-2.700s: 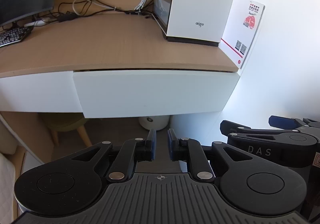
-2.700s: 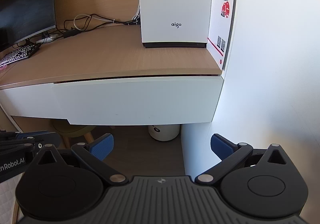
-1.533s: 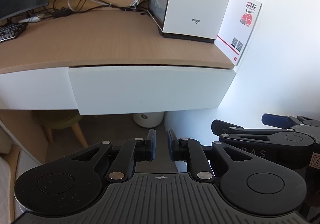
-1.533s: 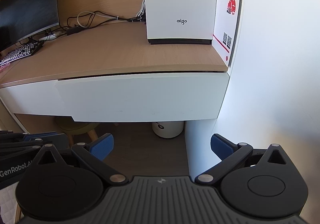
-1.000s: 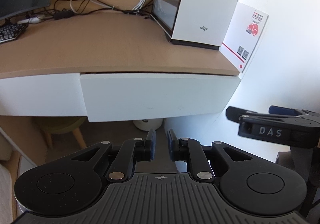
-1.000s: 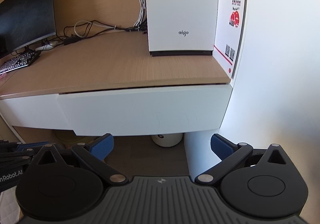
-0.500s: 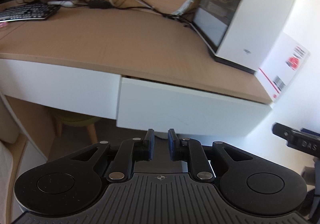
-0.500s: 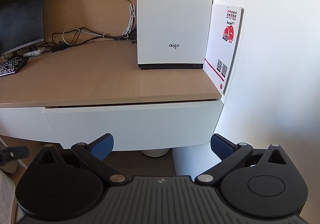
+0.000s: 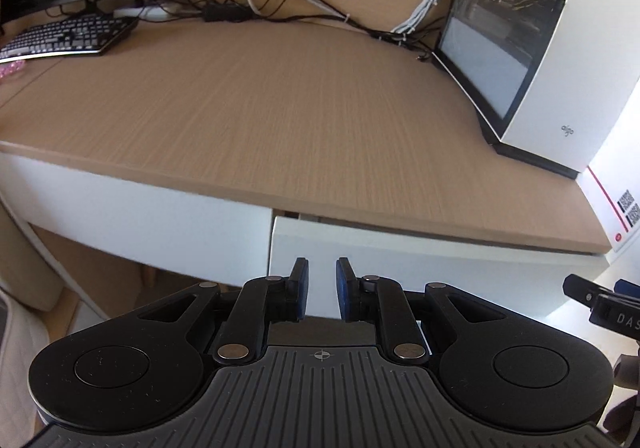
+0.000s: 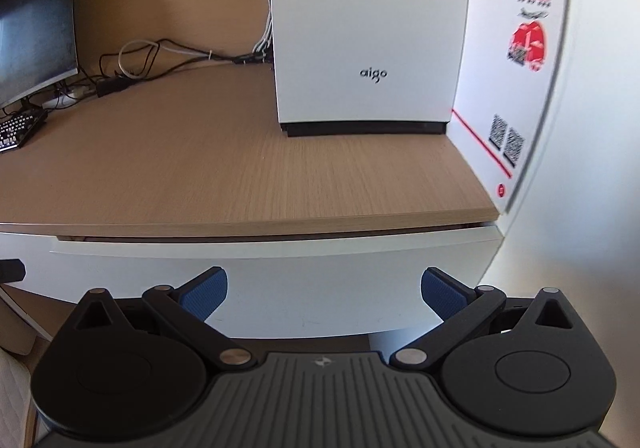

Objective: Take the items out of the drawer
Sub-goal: 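Pull the drawer open with the left tool fingers on its edge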

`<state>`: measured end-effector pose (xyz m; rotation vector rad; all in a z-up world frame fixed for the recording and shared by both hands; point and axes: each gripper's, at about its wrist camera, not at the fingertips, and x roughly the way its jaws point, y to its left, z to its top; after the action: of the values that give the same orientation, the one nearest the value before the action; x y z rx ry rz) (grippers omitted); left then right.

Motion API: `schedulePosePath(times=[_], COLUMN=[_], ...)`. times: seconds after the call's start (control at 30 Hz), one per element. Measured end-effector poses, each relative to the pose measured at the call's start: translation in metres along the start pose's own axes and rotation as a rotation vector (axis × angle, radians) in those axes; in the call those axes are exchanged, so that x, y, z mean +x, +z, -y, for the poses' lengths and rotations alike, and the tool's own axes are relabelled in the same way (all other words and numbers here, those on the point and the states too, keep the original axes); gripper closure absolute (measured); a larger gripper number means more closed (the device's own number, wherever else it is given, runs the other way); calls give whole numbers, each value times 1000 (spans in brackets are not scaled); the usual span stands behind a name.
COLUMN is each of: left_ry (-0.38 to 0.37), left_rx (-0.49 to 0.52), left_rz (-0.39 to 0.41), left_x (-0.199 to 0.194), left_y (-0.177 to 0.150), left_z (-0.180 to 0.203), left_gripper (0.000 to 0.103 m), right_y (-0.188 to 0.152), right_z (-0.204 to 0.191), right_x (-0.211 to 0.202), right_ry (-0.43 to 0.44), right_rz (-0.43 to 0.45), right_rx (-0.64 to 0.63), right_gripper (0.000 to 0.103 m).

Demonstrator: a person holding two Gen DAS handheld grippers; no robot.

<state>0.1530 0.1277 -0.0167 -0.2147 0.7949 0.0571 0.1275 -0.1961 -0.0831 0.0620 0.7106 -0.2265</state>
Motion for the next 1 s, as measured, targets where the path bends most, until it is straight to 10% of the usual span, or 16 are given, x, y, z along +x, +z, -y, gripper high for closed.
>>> schedulePosePath(times=[0.4,0.6,1.0], left_ry=[1,-108,-65], left_rx=[-72,-142,-138], left_rz=[96,64,25], left_x=[28,48,66], left_y=[8,17,13], left_z=[-44,-59,-47], left_gripper=[85,85,73], right_y=[4,8,13], right_z=[9,9,-19], right_x=[21,31,61], right_ry=[-22,-12,-7], right_rz=[-22,-23,-8], right_rx=[-42,-44,-64], right_gripper=[0,0,0])
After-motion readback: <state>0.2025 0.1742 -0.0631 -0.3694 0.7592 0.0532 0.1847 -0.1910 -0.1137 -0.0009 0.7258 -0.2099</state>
